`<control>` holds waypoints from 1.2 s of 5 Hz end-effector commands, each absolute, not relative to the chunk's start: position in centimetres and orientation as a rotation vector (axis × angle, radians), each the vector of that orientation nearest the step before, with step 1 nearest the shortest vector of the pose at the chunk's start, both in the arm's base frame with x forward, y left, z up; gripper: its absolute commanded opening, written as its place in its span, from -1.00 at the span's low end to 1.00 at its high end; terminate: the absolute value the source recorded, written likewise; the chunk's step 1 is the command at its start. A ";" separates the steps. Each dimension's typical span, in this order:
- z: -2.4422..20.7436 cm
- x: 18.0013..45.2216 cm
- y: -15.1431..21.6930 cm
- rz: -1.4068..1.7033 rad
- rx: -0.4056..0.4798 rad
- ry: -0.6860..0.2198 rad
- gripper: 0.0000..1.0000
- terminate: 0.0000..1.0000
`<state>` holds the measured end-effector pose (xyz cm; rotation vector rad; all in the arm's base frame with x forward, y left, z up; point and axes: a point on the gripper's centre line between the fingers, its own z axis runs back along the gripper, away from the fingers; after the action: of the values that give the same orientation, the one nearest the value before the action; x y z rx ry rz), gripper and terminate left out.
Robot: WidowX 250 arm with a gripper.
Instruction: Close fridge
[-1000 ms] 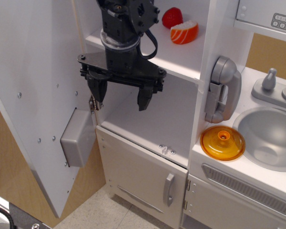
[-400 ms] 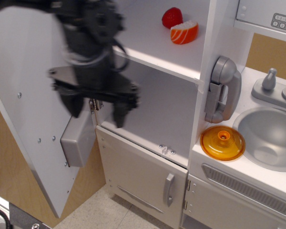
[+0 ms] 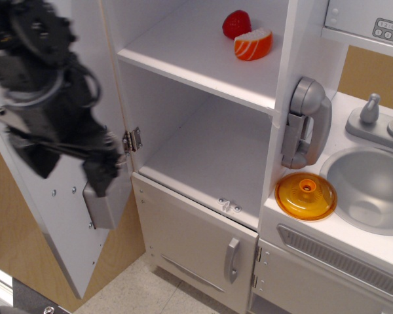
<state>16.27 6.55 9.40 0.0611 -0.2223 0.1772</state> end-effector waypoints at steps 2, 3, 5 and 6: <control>10.3 13.2 10.5 0.092 0.051 -0.198 1.00 -1.00; 10.4 12.7 11.6 0.060 0.049 -0.213 1.00 -1.00; 10.8 12.0 14.2 -0.066 0.064 -0.206 1.00 -1.00; 11.3 12.5 15.6 -0.121 0.038 -0.183 1.00 -1.00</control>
<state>11.94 14.95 10.49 0.0008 -0.1718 -0.1103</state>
